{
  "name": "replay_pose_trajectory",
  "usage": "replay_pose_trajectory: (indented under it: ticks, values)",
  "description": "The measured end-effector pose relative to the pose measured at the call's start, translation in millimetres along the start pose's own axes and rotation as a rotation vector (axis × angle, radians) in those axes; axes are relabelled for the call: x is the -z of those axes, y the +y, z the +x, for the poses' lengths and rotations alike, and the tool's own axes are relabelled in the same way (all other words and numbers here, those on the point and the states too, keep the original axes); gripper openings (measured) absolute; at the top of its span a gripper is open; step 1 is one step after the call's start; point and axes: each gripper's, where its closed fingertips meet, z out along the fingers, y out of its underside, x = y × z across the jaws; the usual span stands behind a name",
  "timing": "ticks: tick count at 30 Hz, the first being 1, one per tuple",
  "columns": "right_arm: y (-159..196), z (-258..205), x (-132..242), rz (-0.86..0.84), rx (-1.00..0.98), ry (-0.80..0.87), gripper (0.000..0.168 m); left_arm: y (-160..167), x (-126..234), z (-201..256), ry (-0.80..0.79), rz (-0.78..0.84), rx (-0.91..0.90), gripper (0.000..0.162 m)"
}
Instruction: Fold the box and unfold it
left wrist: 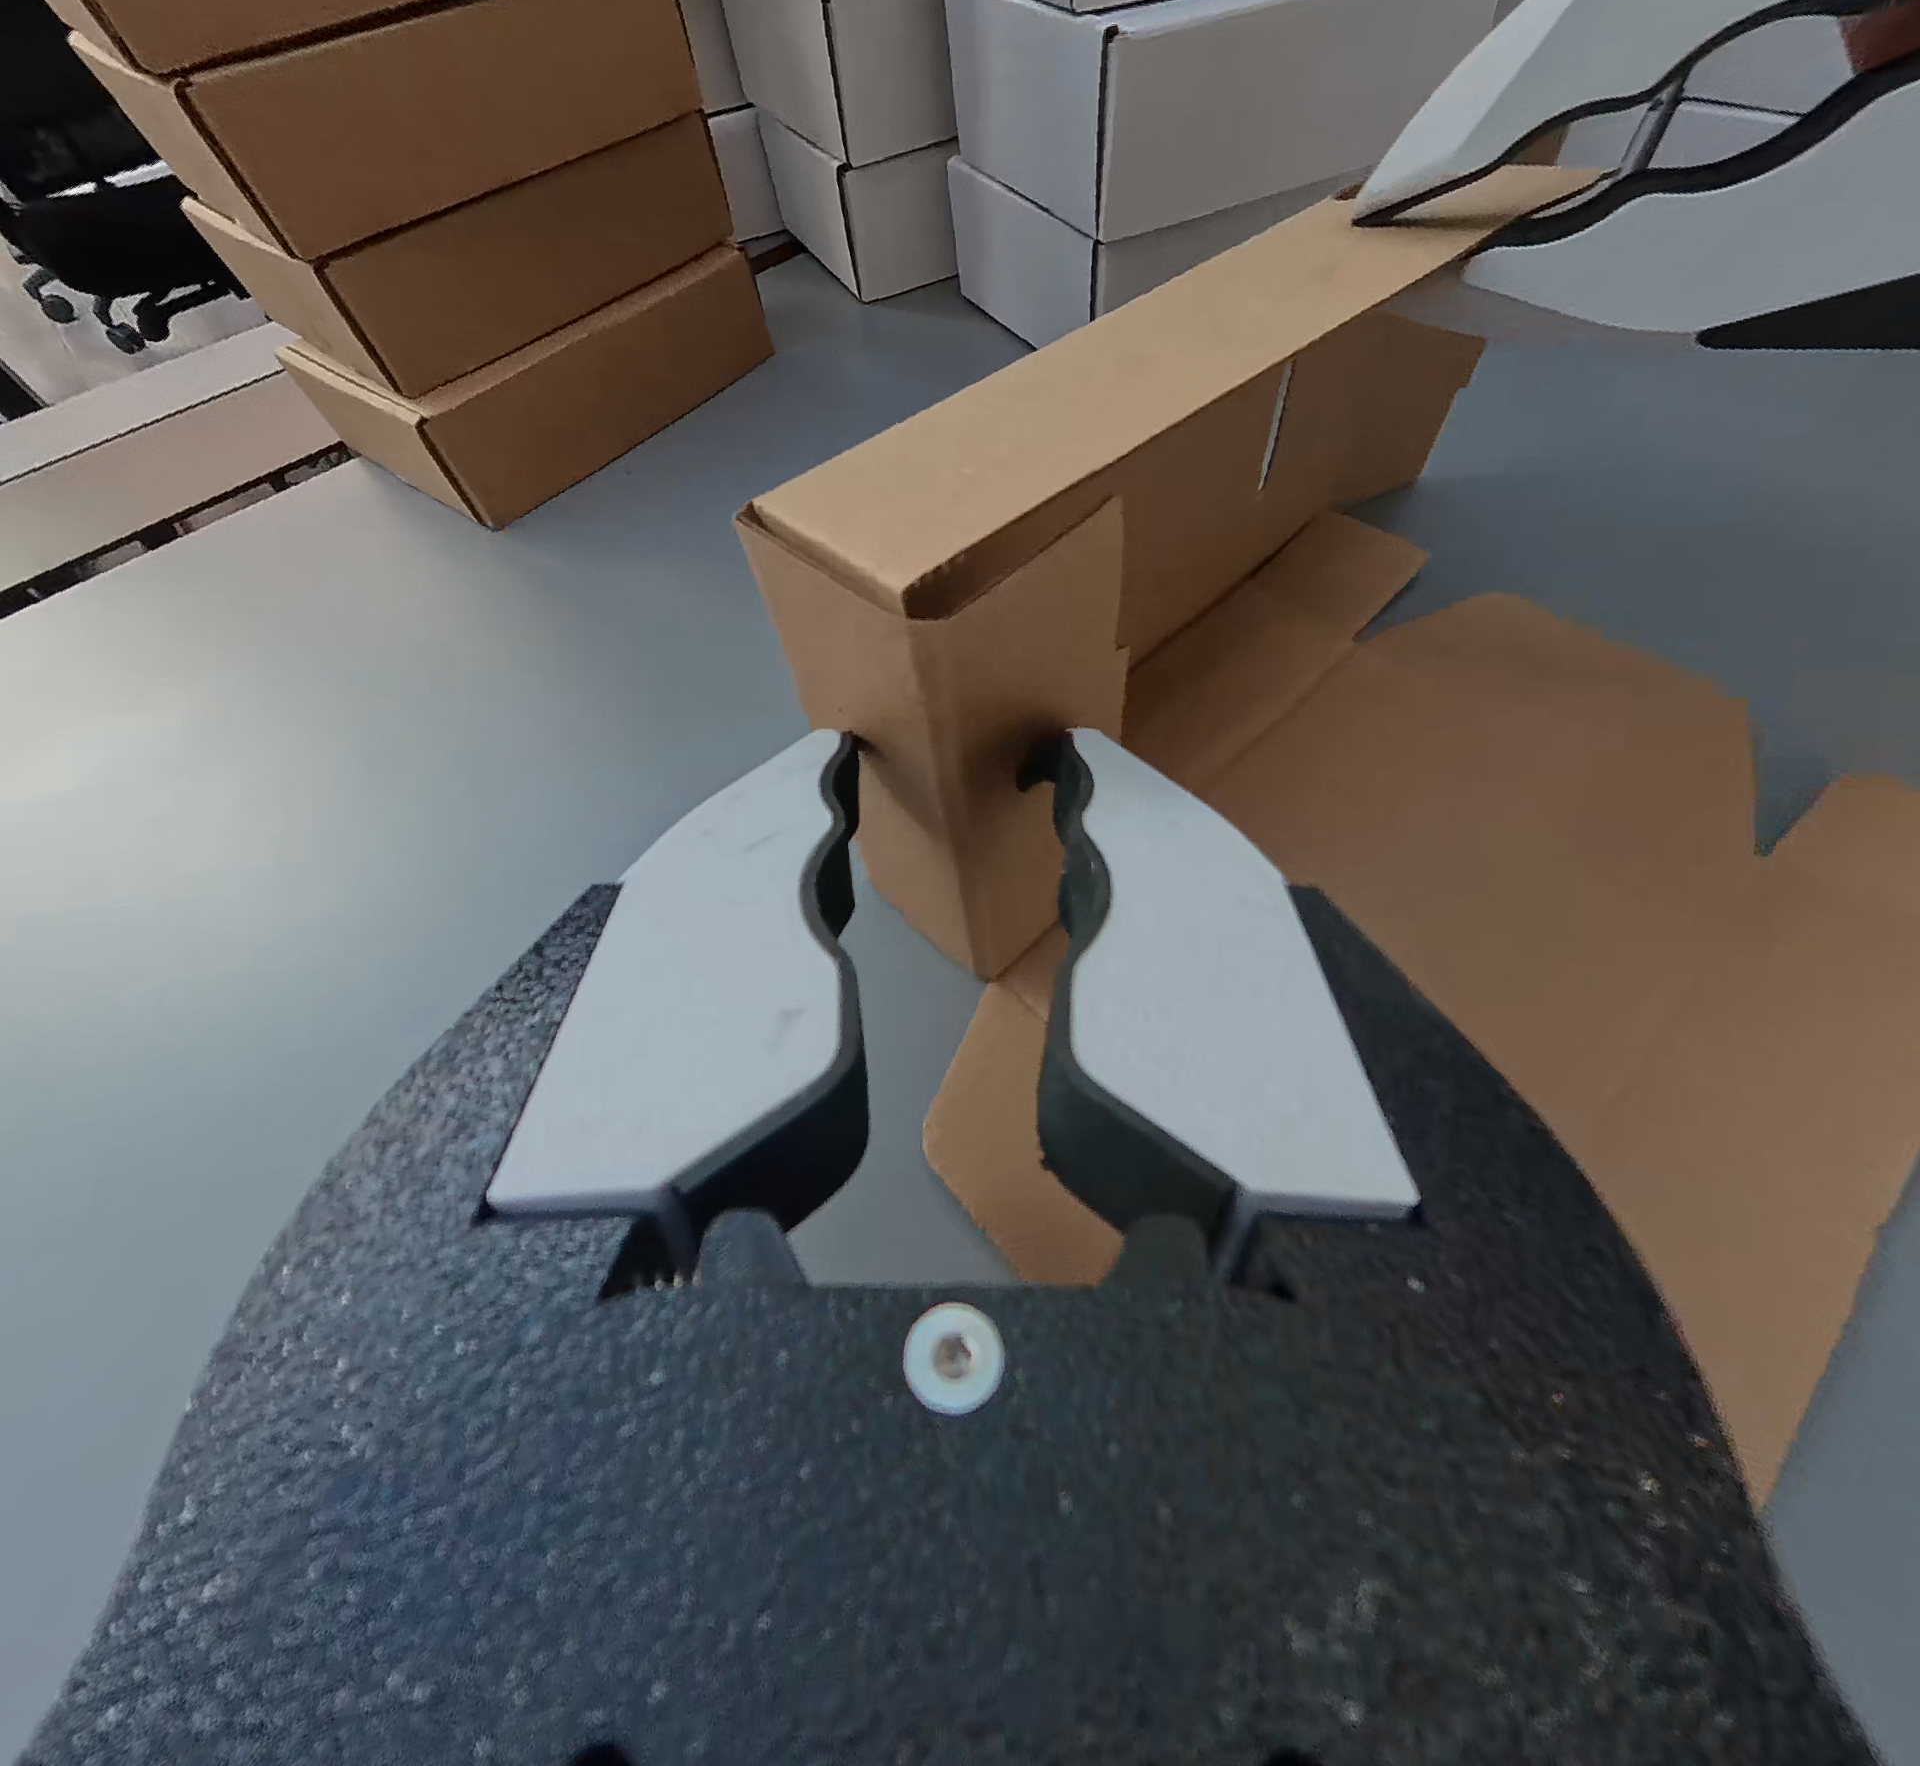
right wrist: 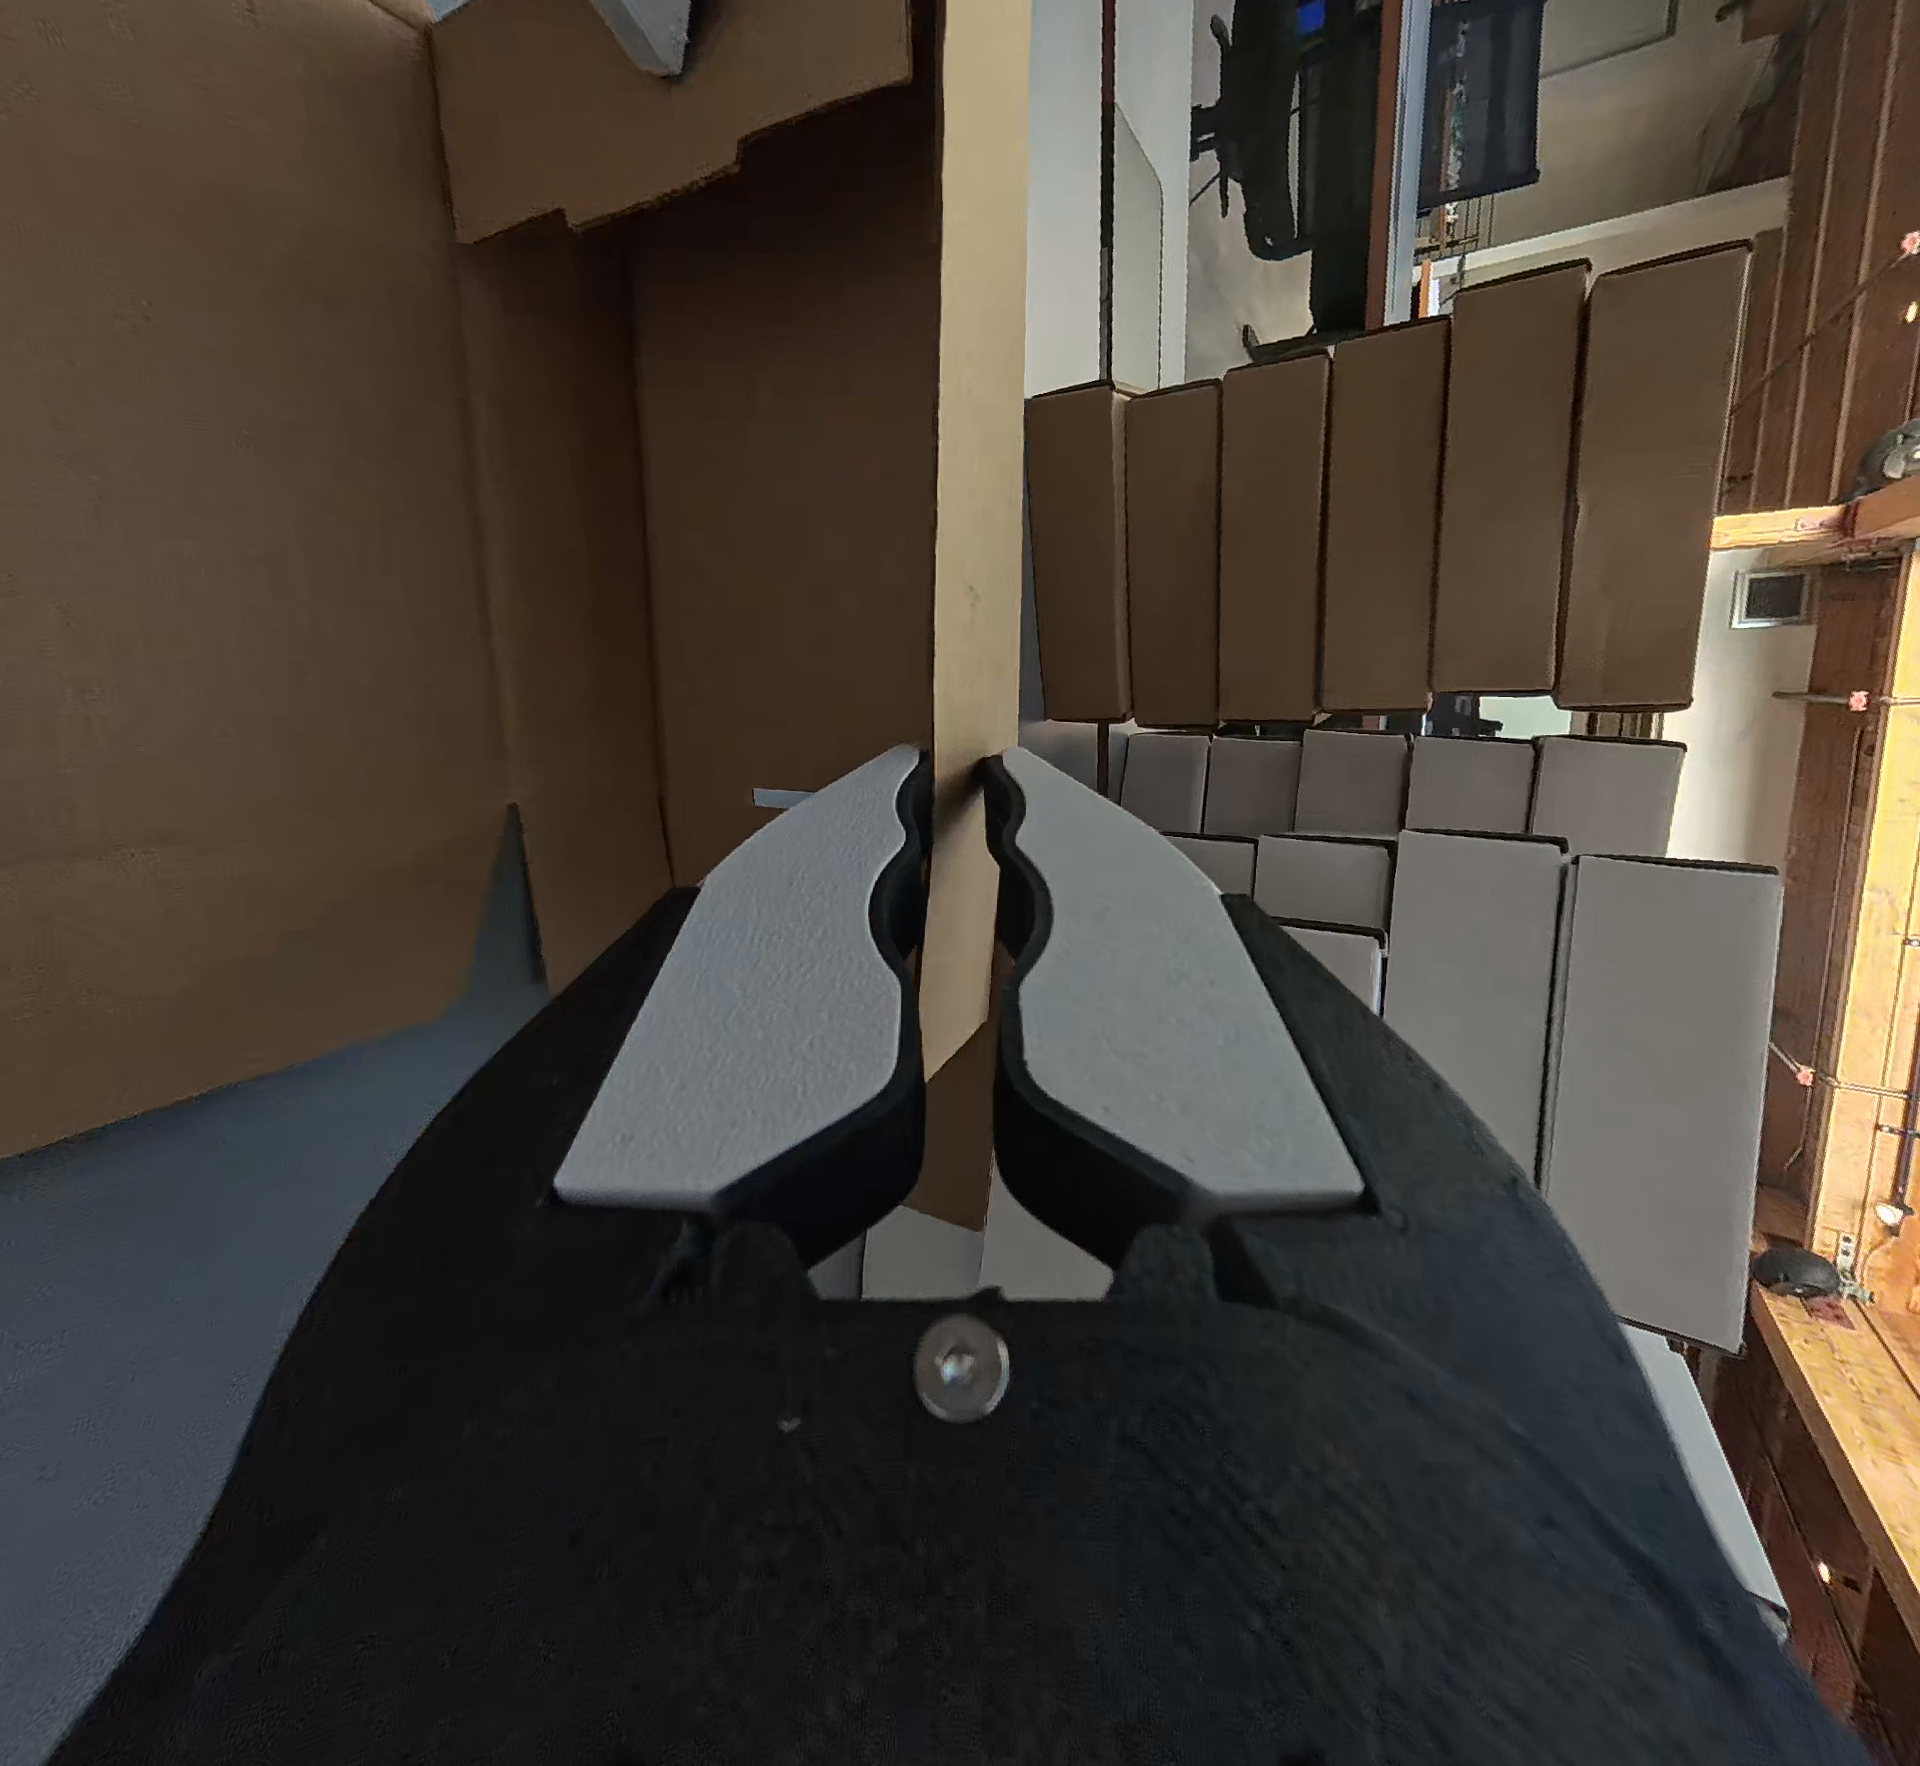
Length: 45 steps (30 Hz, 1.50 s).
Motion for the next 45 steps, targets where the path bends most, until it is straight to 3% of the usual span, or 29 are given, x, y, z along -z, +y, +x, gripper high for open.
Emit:
replay_pose_trajectory:
  ticks: [12, 18, 25, 31, 37, 45]
  values:
    - [-4.6, -1.8, 0.4, 0.020, -0.096, 0.006, 0.011, -8.0, -30.6, -36.6, -0.152, -0.031, -0.020, 0.018]
    - [0.6, 2.7, -4.9, -0.020, -0.101, -0.001, 0.011, -10.7, -41.9, -38.9, -0.097, -0.177, 0.077, 0.020]
    - [-2.9, -0.3, -2.5, -0.041, -0.076, 0.010, 0.011, -4.7, -37.8, -39.0, -0.062, -0.493, -0.035, 0.025]
    - [0.0, 1.8, -5.8, -0.024, -0.127, 0.007, 0.012, -10.4, -51.4, -41.8, -0.116, -0.341, 0.037, 0.024]
    - [9.4, 6.3, -11.5, -0.076, -0.120, -0.003, 0.011, -22.8, -71.1, -44.8, -0.042, -0.034, 0.069, 0.028]
    - [8.2, 6.3, -11.6, -0.081, -0.131, 0.006, 0.011, -23.6, -75.2, -48.5, -0.024, -0.016, 0.134, 0.025]
